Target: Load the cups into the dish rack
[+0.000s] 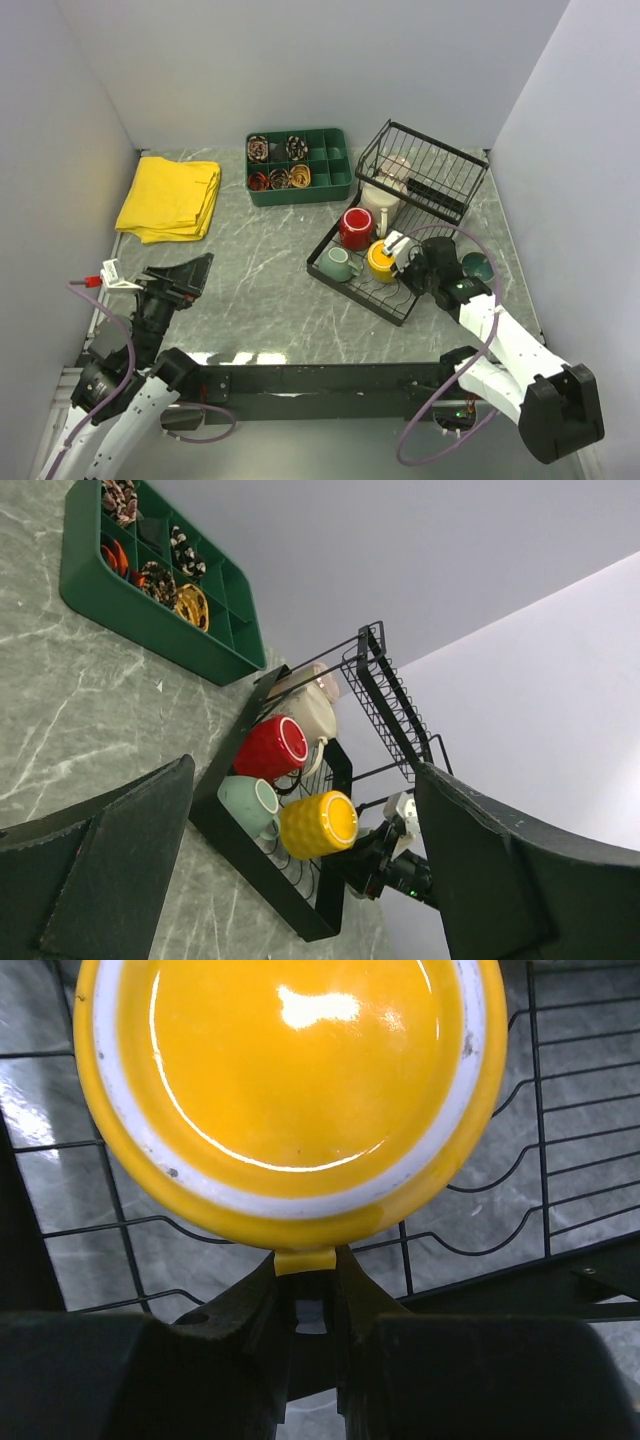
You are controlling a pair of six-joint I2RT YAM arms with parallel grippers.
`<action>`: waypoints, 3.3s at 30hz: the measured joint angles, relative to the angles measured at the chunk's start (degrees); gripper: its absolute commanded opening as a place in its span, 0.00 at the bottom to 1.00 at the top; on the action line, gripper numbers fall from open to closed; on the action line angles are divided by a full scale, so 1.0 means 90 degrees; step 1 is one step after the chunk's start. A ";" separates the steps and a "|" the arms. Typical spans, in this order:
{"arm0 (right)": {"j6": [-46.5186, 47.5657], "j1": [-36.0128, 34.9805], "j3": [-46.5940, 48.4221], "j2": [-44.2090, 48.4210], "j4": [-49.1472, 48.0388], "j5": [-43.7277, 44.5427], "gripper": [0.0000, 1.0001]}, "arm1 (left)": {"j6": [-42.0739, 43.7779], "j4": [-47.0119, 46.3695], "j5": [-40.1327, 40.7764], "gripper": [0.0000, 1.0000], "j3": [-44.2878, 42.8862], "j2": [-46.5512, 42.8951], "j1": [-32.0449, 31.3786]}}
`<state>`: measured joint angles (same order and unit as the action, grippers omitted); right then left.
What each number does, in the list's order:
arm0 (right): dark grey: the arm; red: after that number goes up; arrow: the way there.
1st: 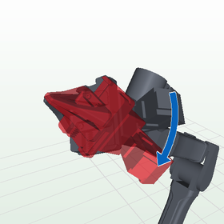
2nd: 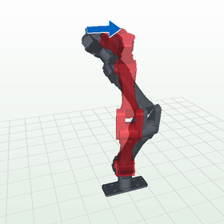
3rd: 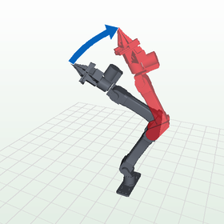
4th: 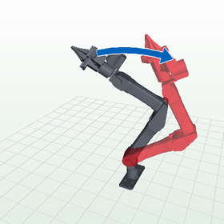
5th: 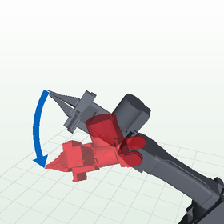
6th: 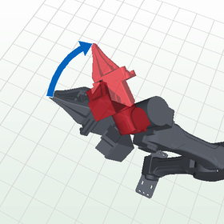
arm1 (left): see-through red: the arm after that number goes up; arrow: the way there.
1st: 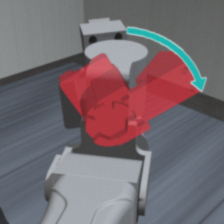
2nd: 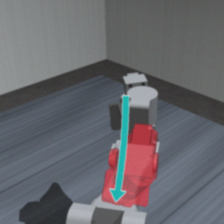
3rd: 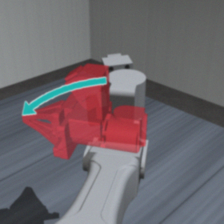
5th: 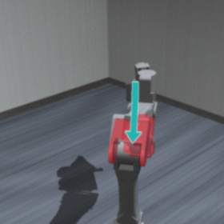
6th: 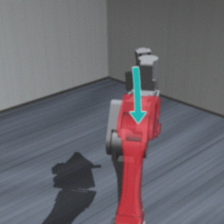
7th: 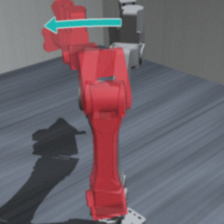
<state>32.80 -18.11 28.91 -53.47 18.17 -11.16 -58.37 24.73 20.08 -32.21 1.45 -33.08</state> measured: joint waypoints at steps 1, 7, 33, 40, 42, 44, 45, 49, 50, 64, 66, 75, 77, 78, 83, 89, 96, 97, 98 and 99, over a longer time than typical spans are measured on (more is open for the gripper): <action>0.0019 0.0002 0.0000 -0.0058 -0.0015 0.0044 0.01 | 0.0000 0.0002 0.0002 0.96 0.0015 -0.0019 0.0000; 0.0058 0.0007 0.0017 -0.0583 -0.0250 0.0185 0.19 | -0.0005 0.0005 0.0041 0.96 0.0019 -0.0066 0.0000; 0.0607 0.0041 0.1615 0.0223 0.1472 -0.0590 0.66 | -0.0100 0.0005 0.0090 0.96 0.0092 -0.0070 0.0000; 0.0389 -0.0653 0.2166 -0.0554 0.1940 -0.1205 0.36 | -0.0095 0.0056 0.0092 0.96 0.0095 -0.0070 0.0000; 0.0228 -0.0967 0.2166 -0.0937 0.1936 -0.1081 0.35 | -0.0092 0.0129 0.0095 0.96 0.0087 -0.0070 0.0000; 0.0066 -0.1146 0.2166 -0.1256 0.1909 -0.0814 0.35 | -0.0092 0.0199 0.0100 0.96 0.0087 -0.0070 0.0000; 0.0002 -0.1212 0.2166 -0.1375 0.1885 -0.0675 0.35 | -0.0095 0.0248 0.0102 0.96 0.0087 -0.0070 0.0000; -0.0216 -0.1384 0.2171 -0.1858 0.1695 -0.0005 0.37 | -0.0097 0.0403 0.0146 0.96 0.0087 -0.0095 0.0000; -0.0260 -0.1406 0.2171 -0.1965 0.1644 0.0163 0.37 | -0.0097 0.0420 0.0155 0.96 0.0087 -0.0097 0.0000; -0.0648 -0.1321 0.2157 -0.2331 0.1025 0.1797 0.40 | -0.0097 0.0491 0.0260 0.96 0.0087 -0.0097 0.0000; -0.0673 -0.1188 0.2157 -0.2331 0.1008 0.1868 0.40 | -0.0097 0.0522 0.0260 0.96 0.0087 -0.0097 0.0000; -0.0682 -0.0622 0.2157 -0.2404 0.0925 0.2186 0.40 | -0.0097 0.0573 0.0260 0.96 0.0087 -0.0097 0.0000; -0.0685 -0.0512 0.2157 -0.2472 0.0860 0.2319 0.41 | -0.0095 0.0571 0.0260 0.96 0.0087 -0.0097 0.0000; -0.0685 -0.0471 0.2157 -0.2501 0.0828 0.2387 0.41 | -0.0097 0.0571 0.0260 0.96 0.0087 -0.0097 0.0000; -0.0685 -0.0313 0.2159 -0.2577 0.0549 0.2599 0.42 | -0.0095 0.0571 0.0260 0.96 0.0087 -0.0097 0.0000; -0.0661 -0.0228 0.2186 -0.2759 0.0270 0.2696 0.43 | -0.0095 0.0571 0.0260 0.96 0.0087 -0.0097 0.0000; -0.0583 -0.0124 0.2220 -0.2968 0.0153 0.2754 0.45 | -0.0092 0.0573 0.0260 0.96 0.0087 -0.0097 0.0000; -0.0554 -0.0114 0.2222 -0.2941 0.0177 0.2693 0.45 | -0.0092 0.0573 0.0262 0.96 0.0087 -0.0097 0.0000; -0.0510 -0.0107 0.2222 -0.2897 0.0223 0.2579 0.45 | -0.0092 0.0573 0.0267 0.96 0.0087 -0.0097 0.0000; -0.0478 -0.0107 0.2222 -0.2834 0.0282 0.2487 0.45 | -0.0092 0.0576 0.0272 0.96 0.0087 -0.0097 0.0000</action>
<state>28.49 -19.07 48.90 -78.98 20.71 11.22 -59.20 29.91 22.52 -31.42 0.58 -33.08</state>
